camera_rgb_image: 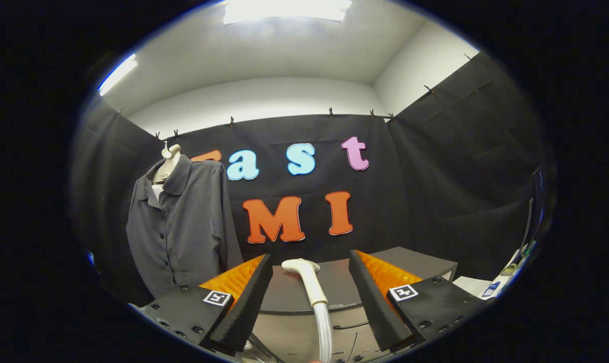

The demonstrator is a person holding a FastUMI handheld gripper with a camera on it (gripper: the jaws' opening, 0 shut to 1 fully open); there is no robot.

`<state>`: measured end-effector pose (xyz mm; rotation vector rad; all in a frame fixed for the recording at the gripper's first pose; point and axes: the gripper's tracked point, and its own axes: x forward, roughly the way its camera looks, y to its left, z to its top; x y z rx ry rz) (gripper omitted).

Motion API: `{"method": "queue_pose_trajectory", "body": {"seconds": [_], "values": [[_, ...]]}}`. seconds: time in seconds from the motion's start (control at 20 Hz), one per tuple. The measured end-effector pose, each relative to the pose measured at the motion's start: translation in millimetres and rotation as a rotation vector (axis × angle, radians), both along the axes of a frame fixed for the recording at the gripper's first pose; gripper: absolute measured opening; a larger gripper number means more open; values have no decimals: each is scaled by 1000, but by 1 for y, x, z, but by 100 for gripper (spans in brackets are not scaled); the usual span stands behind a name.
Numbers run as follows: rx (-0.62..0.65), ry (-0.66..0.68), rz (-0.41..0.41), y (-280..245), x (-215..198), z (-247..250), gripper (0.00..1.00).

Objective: Iron the clothes twice with a garment steamer, once on the left side and once on the right side.

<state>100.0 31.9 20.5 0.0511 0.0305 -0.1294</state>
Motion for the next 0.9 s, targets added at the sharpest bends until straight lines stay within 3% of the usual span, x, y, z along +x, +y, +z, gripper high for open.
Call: {"method": "queue_pose_trajectory", "body": {"seconds": [0.55, 0.9], "values": [[2, 169, 135, -13, 129, -18, 98], [10, 486, 159, -29, 200, -118, 98]]}}
